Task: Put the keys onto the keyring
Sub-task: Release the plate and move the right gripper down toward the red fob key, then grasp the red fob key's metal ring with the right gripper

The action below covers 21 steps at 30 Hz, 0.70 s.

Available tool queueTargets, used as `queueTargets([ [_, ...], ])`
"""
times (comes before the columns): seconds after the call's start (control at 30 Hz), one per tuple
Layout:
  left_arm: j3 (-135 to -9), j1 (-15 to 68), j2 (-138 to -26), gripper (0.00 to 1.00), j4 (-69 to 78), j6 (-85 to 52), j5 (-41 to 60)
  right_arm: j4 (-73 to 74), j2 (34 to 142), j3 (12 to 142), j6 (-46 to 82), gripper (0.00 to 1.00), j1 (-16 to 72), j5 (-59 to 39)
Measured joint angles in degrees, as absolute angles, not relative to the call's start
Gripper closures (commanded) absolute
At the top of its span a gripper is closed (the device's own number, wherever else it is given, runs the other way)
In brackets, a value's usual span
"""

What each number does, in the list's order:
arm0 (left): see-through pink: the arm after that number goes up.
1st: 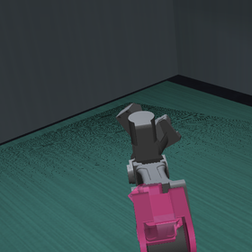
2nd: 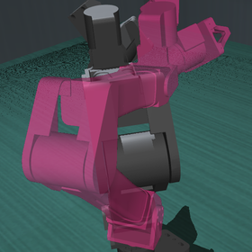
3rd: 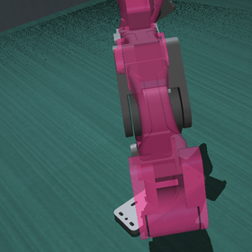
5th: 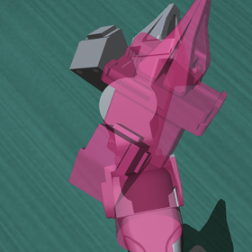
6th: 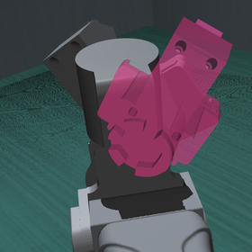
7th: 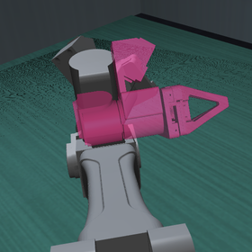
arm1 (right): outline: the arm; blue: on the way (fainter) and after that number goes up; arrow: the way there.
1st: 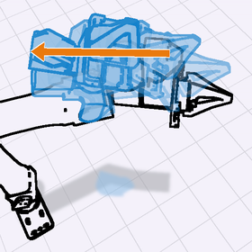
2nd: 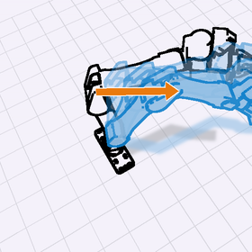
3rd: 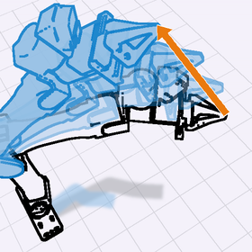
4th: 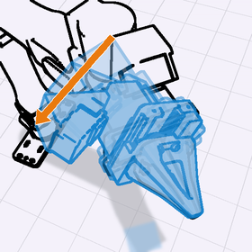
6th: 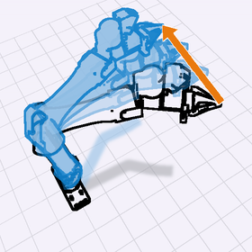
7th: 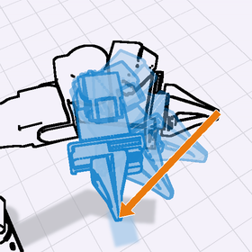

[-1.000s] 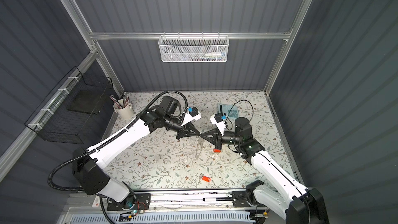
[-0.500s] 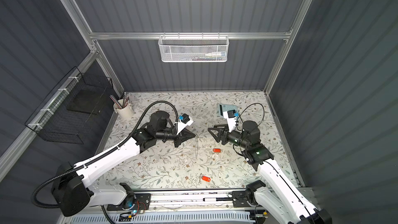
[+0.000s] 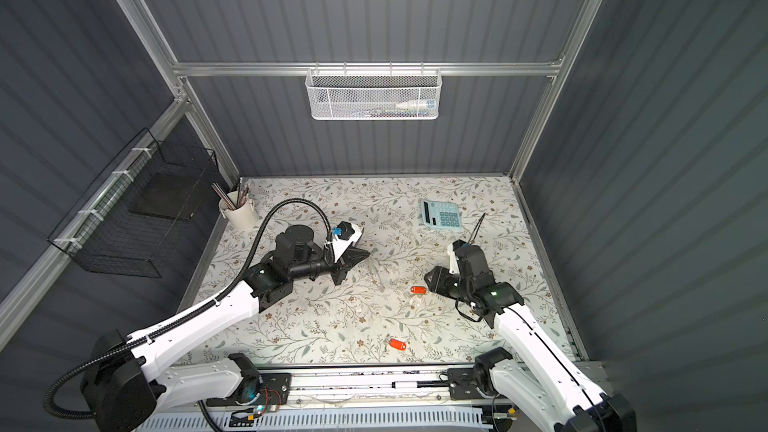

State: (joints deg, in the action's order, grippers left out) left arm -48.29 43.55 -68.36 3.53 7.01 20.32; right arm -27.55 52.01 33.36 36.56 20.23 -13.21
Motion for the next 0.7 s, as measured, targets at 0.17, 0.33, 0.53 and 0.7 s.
queueTargets([
  [0.17,-48.14,45.17,-68.36,1.0,3.79,7.46,19.7,-28.12,59.75,32.58,37.41,0.54,22.76,-10.68],
  [0.33,-48.14,46.46,-68.36,1.0,3.77,8.14,18.13,-24.32,67.9,32.56,37.08,0.57,23.38,-11.11],
  [0.53,-48.1,46.85,-68.25,1.0,3.77,8.58,17.3,-18.0,70.96,31.33,36.86,0.6,19.44,-13.58],
  [0.7,-48.1,46.85,-67.99,1.0,3.81,8.58,16.88,-14.28,73.49,30.24,36.75,0.64,17.47,-16.45],
])
